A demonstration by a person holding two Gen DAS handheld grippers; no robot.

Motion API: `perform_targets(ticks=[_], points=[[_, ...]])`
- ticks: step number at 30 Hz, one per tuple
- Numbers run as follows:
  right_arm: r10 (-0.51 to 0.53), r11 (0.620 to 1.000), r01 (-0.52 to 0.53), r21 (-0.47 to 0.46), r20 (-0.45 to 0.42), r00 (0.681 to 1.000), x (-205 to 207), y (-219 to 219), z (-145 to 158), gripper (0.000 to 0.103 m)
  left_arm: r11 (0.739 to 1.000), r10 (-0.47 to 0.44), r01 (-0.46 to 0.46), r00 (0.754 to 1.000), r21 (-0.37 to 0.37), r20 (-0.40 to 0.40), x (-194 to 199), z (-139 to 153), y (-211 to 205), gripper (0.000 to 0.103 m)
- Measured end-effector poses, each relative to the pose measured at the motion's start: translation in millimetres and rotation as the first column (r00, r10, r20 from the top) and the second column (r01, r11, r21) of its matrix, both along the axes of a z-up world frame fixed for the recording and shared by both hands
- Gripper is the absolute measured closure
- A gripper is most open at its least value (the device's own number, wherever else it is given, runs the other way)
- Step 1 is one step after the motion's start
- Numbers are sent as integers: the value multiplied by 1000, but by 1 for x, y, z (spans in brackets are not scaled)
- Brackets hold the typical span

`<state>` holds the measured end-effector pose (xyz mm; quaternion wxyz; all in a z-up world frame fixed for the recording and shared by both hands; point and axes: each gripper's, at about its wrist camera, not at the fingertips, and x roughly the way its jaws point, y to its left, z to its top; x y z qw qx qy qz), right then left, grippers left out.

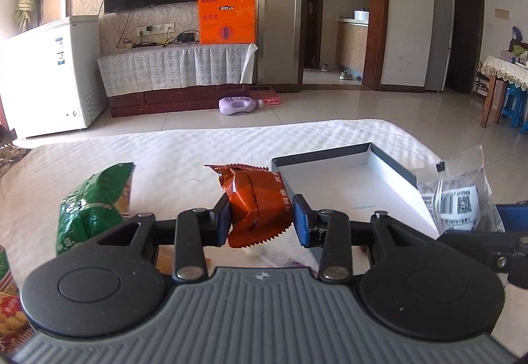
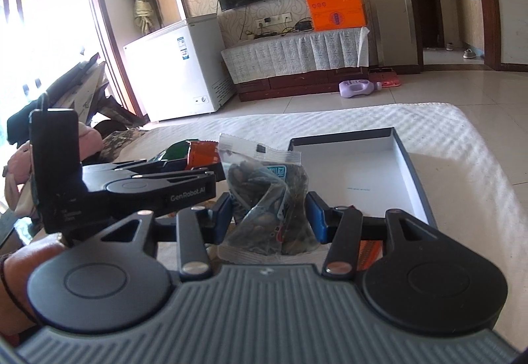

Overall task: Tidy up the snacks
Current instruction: 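Carry orange packet and seed bag over the gray box with both tools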

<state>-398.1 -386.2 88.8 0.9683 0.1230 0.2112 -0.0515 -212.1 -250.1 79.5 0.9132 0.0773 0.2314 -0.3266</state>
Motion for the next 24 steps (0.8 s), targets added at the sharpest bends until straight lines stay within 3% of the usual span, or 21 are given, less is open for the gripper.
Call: perform_targets(ticks=[15,24], points=[[-57,998,57,8,-22,998,-10,-22,-8,52,997,-79,78,997,-23,-10,-2,-3,-63,59],[-88,996,88,12,-41,995,-14,-32,-14,52,994,-108,107,993,-24,-42,13,-20,-105,59]])
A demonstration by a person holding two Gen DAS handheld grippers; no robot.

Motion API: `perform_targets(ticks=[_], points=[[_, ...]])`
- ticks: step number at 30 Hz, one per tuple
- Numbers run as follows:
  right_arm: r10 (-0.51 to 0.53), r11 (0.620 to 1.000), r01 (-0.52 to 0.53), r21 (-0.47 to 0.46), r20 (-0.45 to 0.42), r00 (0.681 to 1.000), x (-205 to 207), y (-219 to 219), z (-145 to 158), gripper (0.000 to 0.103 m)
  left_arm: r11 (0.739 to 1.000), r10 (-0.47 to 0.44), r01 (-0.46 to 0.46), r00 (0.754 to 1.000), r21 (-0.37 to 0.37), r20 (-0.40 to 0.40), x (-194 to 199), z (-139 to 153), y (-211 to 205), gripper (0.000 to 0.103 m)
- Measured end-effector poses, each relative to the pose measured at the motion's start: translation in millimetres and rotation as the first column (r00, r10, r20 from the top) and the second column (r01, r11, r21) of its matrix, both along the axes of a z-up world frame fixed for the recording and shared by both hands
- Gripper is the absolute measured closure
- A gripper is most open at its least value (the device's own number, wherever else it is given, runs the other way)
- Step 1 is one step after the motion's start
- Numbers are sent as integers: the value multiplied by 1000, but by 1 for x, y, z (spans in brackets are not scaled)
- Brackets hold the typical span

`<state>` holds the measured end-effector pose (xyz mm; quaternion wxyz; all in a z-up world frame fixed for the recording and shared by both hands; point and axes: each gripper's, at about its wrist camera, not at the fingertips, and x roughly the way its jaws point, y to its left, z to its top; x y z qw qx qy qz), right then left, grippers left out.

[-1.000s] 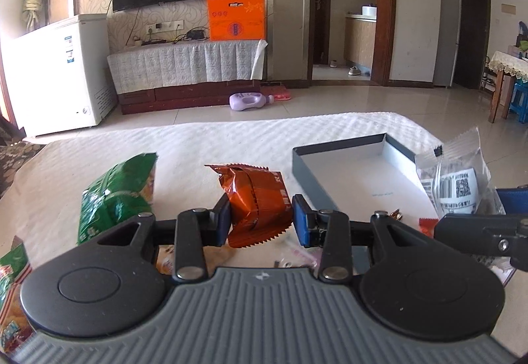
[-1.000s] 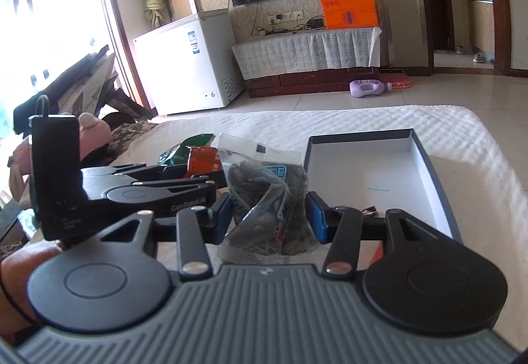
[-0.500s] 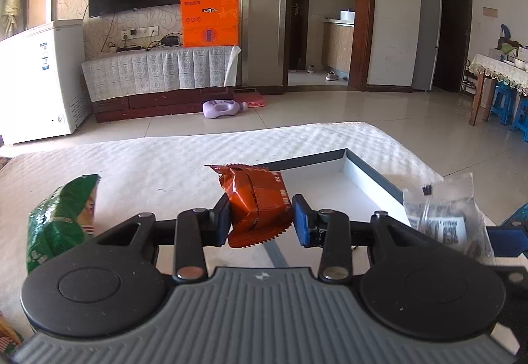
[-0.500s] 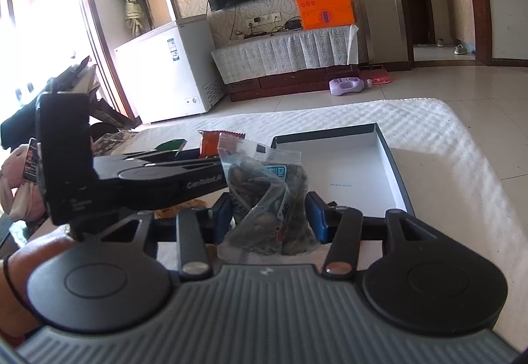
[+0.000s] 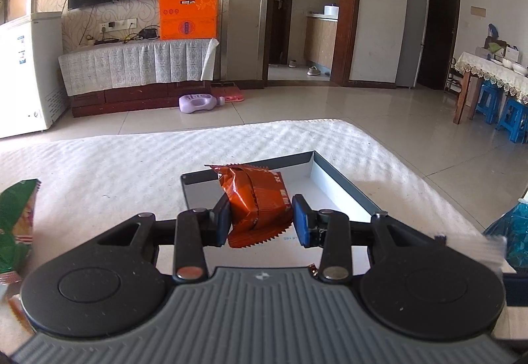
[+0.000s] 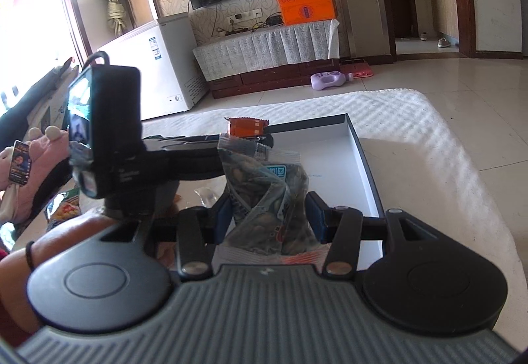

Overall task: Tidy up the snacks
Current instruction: 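Carry orange packet and seed bag over the gray box with both tools, then lower the orange packet into the gray box and open the left gripper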

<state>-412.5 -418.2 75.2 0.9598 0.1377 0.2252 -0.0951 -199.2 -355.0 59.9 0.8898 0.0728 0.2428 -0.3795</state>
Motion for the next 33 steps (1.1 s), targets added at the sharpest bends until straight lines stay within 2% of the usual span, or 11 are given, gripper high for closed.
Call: perform_targets(ticks=[7,18,33], points=[[-8,1000,8,4,-21,1000,1,-5,-5,52,999,6,-4,999,32,-44,19,-17,-23,59],[-10,1000,10,9,-44,999,2,-6,-8,52,994,18,-11,998,111,-64,29,-30,-43,59],[-1,1000,1,8,-56,998,2,-2,-9,52,992,-3,13,997,129,-77,32,-34,-46,58]])
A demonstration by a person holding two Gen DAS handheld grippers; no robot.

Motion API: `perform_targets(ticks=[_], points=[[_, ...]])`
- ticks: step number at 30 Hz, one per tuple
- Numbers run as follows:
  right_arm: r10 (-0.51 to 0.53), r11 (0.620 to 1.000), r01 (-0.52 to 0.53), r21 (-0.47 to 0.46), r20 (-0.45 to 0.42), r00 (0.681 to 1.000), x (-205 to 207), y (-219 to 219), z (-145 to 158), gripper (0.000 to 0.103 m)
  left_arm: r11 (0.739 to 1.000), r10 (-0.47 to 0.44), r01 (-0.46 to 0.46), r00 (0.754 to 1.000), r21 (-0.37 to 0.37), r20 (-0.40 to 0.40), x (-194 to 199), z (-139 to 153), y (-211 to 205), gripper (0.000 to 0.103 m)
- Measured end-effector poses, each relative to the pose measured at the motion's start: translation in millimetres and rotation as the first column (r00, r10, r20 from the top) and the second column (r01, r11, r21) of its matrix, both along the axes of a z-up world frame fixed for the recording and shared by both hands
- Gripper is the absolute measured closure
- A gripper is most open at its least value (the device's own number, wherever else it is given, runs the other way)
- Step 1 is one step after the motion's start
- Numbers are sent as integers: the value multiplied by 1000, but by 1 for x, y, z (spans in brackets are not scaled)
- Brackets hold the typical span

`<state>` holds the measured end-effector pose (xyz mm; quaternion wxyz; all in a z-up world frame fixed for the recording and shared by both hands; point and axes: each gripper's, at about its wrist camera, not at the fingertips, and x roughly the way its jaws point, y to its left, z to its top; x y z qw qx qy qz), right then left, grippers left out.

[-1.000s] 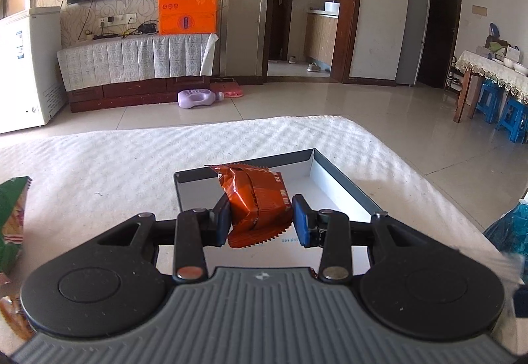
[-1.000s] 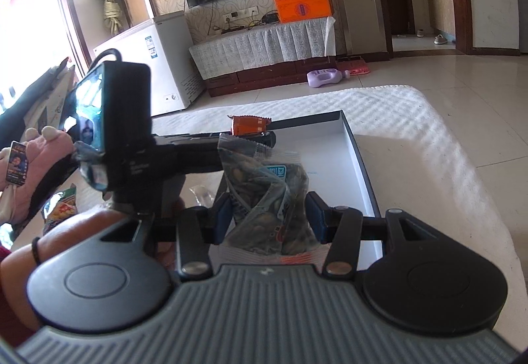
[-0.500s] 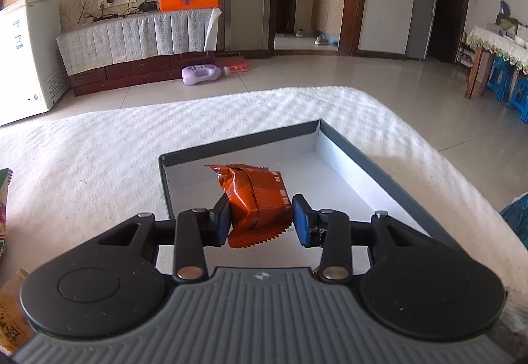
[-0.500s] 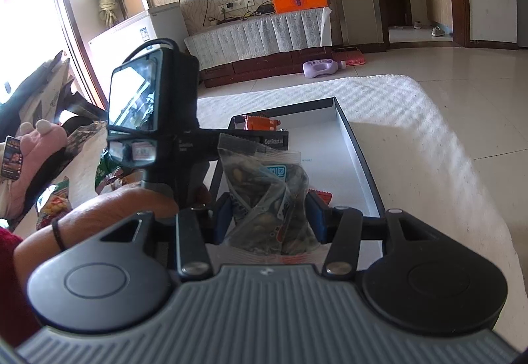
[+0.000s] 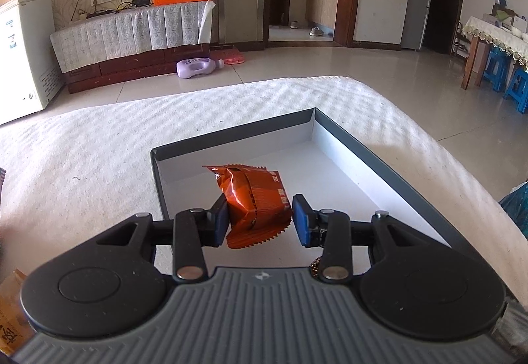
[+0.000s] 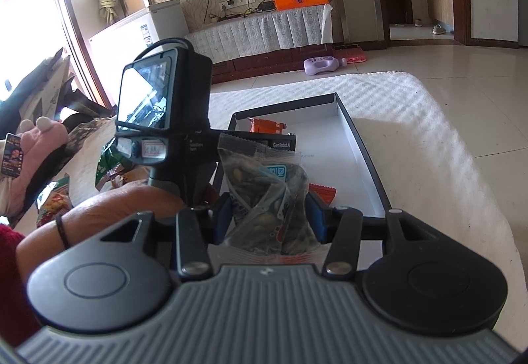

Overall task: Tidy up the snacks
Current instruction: 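Lower the orange packet into the gray box and open the left gripper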

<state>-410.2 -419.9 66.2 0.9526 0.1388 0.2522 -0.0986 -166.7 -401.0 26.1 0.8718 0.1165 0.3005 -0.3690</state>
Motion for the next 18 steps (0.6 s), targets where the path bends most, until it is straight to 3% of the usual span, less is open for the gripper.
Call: perform_targets(ticks=[8,18], points=[[7,1000,-7,-1,-10,1000,2,1,-2,52,1000,-8,8,1000,-6,10,-1,-1,-1,55],[-1,1000,1,0,-17,1000,4,-1,-7,52,1000,-3,4,1000,-26,26,-5,4,3,35]])
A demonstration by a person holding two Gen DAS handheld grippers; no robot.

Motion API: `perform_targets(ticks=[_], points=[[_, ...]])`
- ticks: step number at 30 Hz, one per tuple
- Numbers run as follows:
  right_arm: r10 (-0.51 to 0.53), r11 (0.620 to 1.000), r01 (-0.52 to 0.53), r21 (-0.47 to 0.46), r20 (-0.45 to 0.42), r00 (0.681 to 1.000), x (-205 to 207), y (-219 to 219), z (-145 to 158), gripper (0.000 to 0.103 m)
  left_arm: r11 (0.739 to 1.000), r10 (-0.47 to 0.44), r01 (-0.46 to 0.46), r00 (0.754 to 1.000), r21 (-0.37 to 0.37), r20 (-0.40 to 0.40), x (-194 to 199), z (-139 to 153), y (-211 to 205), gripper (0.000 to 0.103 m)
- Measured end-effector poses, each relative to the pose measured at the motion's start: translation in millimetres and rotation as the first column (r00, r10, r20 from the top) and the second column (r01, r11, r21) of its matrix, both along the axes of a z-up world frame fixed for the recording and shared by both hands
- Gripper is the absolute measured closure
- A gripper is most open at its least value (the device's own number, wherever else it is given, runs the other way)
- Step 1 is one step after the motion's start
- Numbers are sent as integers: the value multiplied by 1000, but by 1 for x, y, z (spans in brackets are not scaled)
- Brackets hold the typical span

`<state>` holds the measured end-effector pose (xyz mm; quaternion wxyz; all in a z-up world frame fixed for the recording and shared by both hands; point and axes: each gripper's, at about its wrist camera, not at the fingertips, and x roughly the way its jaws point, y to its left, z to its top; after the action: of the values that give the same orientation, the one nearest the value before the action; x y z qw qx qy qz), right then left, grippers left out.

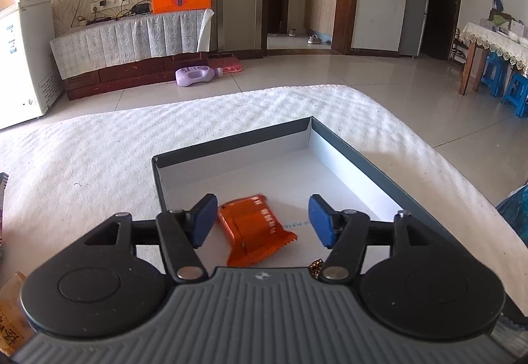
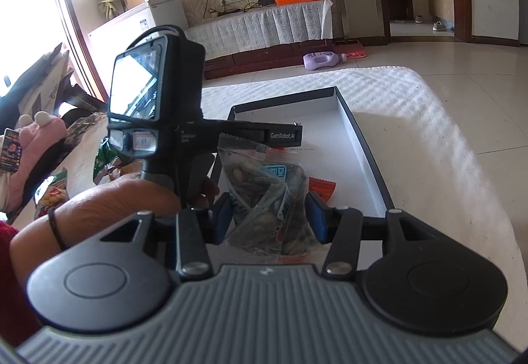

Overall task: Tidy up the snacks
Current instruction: 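Lower the orange packet into the gray box and open the left gripper, then lower the seed bag into the box and open right gripper while left withdraws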

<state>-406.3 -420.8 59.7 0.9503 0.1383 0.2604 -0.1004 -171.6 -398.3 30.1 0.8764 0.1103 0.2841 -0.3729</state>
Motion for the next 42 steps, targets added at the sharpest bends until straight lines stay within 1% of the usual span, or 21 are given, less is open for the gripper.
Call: perform_targets(ticks=[6,13,16,20,24,29,31,33,37,42], points=[[-6,1000,6,5,2,1000,1,-4,-2,52,1000,-5,5,1000,-26,19,-6,8,6,35],[-7,1000,6,15,15,1000,4,-5,-3,52,998,5,-2,999,-61,50,-16,25,31,35],[-4,1000,4,13,18,1000,8,-3,-3,52,998,10,-6,998,-62,60,-23,32,47,35],[-13,1000,13,3,25,1000,17,-3,-3,52,999,20,-17,996,-35,82,-32,39,71,35],[-36,999,36,-22,34,999,28,-3,-1,52,999,36,-32,995,-38,90,-42,47,96,35],[-41,996,41,-77,8,999,54,-5,-4,52,998,57,-56,997,-33,58,-56,47,126,34],[-38,994,38,-100,1,999,63,-5,-4,52,998,53,-52,996,-23,68,-60,46,132,34],[-45,991,44,-128,-12,999,71,-8,-4,52,999,49,-48,996,-18,74,-63,45,136,34],[-69,986,62,-156,-44,997,89,-18,-5,52,999,48,-47,997,-24,63,-61,43,134,34],[-86,976,58,-210,-127,988,114,-22,-19,52,999,34,-33,998,-13,58,-59,40,129,34]])
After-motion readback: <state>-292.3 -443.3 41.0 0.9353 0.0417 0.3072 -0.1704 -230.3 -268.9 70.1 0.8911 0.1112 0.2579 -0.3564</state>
